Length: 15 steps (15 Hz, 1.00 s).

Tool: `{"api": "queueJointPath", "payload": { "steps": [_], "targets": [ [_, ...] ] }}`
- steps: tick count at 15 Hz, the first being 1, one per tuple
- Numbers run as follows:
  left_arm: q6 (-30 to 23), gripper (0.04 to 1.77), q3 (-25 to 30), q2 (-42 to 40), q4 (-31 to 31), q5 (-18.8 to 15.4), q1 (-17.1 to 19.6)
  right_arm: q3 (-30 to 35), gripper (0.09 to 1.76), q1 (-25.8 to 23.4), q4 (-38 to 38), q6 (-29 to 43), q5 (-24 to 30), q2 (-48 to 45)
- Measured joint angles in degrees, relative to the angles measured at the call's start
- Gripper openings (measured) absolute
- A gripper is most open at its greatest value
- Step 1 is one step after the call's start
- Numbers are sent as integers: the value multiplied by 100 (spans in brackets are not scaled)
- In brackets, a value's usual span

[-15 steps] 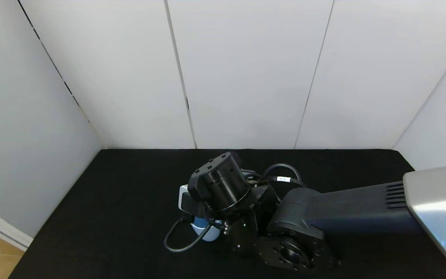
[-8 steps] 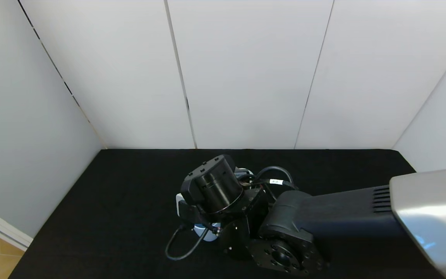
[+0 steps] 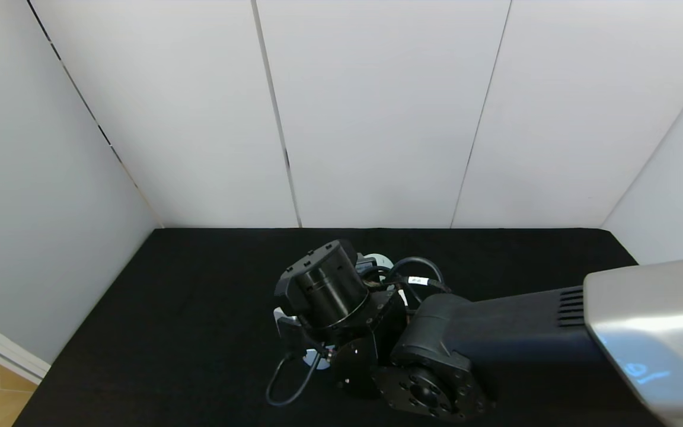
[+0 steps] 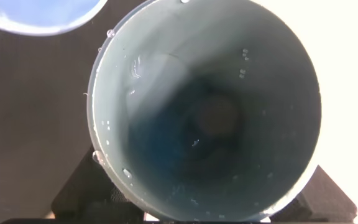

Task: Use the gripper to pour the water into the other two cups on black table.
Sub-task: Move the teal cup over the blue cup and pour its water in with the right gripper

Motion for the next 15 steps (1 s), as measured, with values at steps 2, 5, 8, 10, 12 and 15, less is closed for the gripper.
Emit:
{"api": "queueJointPath", "payload": {
  "steps": [2, 5, 8, 10, 12, 15],
  "targets": [
    [2, 172, 0, 2, 0, 0, 0, -10, 118, 12, -17, -302, -171, -2],
    [0, 172, 0, 0, 0, -2, 0, -38, 118, 33, -17, -744, -308, -2],
    [2, 172, 0, 0, 0, -2, 0, -88, 118, 52, -22, -1083, -372, -5],
    [2, 172, 0, 0, 0, 0, 0, -204, 118, 72, -27, -1318, -536, -2],
    [2, 172, 0, 0, 0, 0, 0, -339, 118, 108, -27, -1493, -581, 0],
    [5, 172, 0, 0, 0, -2, 0, -540, 118, 160, -27, -1902, -591, 2]
  ]
}}
